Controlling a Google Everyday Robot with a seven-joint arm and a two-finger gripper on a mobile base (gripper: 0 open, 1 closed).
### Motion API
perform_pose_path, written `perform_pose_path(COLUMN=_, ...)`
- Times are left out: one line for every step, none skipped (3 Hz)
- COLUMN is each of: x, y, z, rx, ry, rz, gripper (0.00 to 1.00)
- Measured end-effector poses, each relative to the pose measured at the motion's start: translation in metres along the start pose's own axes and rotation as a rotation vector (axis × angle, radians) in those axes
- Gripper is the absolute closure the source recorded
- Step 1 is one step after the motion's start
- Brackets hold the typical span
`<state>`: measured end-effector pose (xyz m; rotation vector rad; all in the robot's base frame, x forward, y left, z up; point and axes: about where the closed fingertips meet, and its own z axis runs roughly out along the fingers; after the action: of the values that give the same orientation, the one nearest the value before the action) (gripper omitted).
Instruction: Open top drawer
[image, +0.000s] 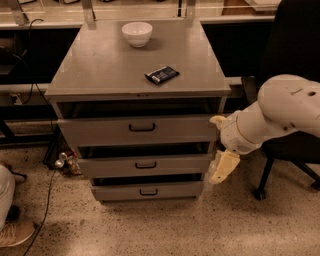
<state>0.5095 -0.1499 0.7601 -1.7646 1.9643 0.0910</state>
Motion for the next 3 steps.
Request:
perform_pose_path(x=0.0, y=0.0, z=0.0, rx=0.0, ry=0.0, rz=0.0, gripper=0.0)
perform_pose_path(x=-0.002, y=-0.005, z=0.005, rx=0.019, ry=-0.022, rz=-0.018, gripper=0.0)
perform_pose_path(x=-0.006, y=-0.019, z=0.031, rx=0.06, ry=-0.034, rz=-0.072, gripper=0.0)
